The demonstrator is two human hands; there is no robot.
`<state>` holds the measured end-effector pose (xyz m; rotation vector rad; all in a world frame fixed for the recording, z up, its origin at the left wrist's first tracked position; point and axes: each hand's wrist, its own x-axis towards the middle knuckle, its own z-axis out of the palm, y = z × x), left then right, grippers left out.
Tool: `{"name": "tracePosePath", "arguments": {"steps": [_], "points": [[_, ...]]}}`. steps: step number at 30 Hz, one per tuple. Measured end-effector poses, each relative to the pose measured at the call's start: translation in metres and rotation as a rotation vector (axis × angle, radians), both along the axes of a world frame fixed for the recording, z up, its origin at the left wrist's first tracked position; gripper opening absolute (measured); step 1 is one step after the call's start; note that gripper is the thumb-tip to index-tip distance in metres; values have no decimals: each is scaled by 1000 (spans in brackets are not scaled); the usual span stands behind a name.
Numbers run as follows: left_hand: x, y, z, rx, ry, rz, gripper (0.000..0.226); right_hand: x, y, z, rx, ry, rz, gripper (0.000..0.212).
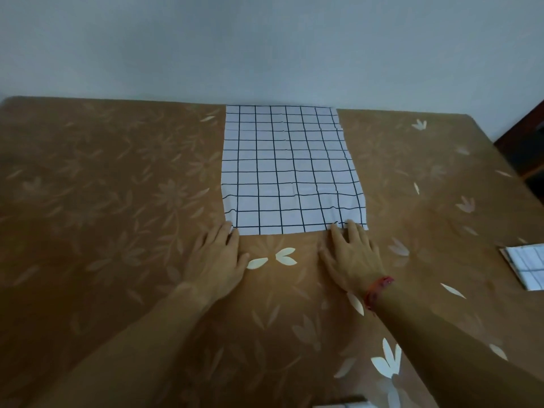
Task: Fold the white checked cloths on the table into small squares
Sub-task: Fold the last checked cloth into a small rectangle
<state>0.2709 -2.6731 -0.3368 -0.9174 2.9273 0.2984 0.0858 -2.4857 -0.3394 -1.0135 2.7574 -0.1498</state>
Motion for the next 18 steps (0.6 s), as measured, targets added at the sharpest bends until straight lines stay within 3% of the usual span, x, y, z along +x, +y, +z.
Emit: {"name": "tracePosePath", "arguments": {"steps": [10, 18], "points": [[35, -11, 25, -63, 296, 3, 16, 15, 3, 19, -56, 243, 160, 32], [89, -21, 60, -195, 418, 40, 13, 45, 11, 73, -315, 376, 177, 29]]}}
